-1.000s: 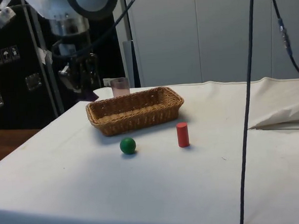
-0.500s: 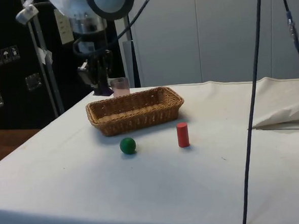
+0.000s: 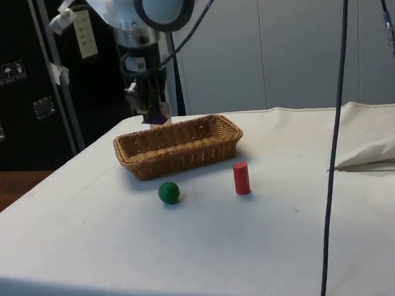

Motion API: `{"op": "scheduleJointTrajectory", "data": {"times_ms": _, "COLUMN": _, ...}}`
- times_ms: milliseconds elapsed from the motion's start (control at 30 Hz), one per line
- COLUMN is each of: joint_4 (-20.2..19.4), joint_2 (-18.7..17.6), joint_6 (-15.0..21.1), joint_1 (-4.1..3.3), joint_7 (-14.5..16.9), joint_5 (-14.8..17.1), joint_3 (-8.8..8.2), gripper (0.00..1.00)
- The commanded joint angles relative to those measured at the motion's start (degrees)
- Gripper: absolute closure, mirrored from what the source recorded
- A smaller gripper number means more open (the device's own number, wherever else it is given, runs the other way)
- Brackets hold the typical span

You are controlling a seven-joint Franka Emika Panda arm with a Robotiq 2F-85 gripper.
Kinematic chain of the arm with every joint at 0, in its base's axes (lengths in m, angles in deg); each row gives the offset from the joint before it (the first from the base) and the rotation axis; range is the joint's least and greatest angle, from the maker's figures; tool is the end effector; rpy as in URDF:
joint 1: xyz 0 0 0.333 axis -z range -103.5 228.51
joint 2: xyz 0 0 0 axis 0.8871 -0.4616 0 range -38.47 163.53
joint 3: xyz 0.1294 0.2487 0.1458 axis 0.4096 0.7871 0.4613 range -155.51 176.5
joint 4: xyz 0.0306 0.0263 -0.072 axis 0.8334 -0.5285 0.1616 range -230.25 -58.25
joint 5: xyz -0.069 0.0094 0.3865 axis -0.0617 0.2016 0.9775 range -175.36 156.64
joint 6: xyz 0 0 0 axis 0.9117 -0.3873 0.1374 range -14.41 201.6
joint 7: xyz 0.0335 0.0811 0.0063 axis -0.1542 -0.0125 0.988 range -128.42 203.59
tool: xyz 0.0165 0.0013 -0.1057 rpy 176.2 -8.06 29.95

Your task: Pick up the triangular block and place it into the basket.

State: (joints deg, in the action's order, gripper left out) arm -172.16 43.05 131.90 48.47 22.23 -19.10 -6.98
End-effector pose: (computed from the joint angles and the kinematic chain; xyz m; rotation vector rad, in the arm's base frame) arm 0.6055 -0.0286 0.2916 2.9312 -0.2514 0.2483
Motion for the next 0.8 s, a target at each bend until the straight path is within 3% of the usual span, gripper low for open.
{"op": "scheduleJointTrajectory", "data": {"times_ms": 0, "joint_4": -0.9, "joint_2": -0.5, "joint_6": 2.2, "joint_1": 0.80, "joint_7": 1.3, "joint_5": 1.0, "joint_3": 0.17, "gripper": 0.67}}
{"op": "scheduleJointTrajectory", "data": {"times_ms": 33, "joint_4": -1.2, "joint_2": -0.7, "joint_6": 2.8, "joint_1": 0.92, "joint_7": 1.8, "joint_5": 1.2, "joint_3": -0.06, "gripper": 0.67}}
{"op": "scheduleJointTrajectory", "data": {"times_ms": 67, "joint_4": -0.9, "joint_2": -0.4, "joint_6": 1.5, "joint_1": 0.23, "joint_7": 0.8, "joint_5": 0.3, "joint_3": -0.57, "gripper": 0.67}}
{"op": "scheduleJointTrajectory", "data": {"times_ms": 100, "joint_4": -1.4, "joint_2": -1.0, "joint_6": 3.3, "joint_1": 1.09, "joint_7": 2.2, "joint_5": 1.5, "joint_3": -0.29, "gripper": 0.67}}
{"op": "scheduleJointTrajectory", "data": {"times_ms": 367, "joint_4": -2.3, "joint_2": -4.3, "joint_6": 7.6, "joint_1": 2.12, "joint_7": 6.3, "joint_5": 4.0, "joint_3": -2.23, "gripper": 0.67}}
{"op": "scheduleJointTrajectory", "data": {"times_ms": 400, "joint_4": -2.5, "joint_2": -4.9, "joint_6": 8.4, "joint_1": 2.12, "joint_7": 7.2, "joint_5": 4.8, "joint_3": -2.69, "gripper": 0.67}}
{"op": "scheduleJointTrajectory", "data": {"times_ms": 433, "joint_4": -2.2, "joint_2": -5.1, "joint_6": 7.9, "joint_1": 1.43, "joint_7": 6.6, "joint_5": 4.1, "joint_3": -3.50, "gripper": 0.67}}
{"op": "scheduleJointTrajectory", "data": {"times_ms": 467, "joint_4": -2.6, "joint_2": -5.1, "joint_6": 8.8, "joint_1": 2.12, "joint_7": 7.6, "joint_5": 5.1, "joint_3": -2.86, "gripper": 0.67}}
{"op": "scheduleJointTrajectory", "data": {"times_ms": 700, "joint_4": -2.6, "joint_2": -5.7, "joint_6": 9.1, "joint_1": 1.49, "joint_7": 7.5, "joint_5": 5.5, "joint_3": -3.50, "gripper": 0.67}}
{"op": "scheduleJointTrajectory", "data": {"times_ms": 767, "joint_4": -3.3, "joint_2": -6.0, "joint_6": 10.3, "joint_1": 1.60, "joint_7": 7.2, "joint_5": 6.0, "joint_3": -2.86, "gripper": 0.67}}
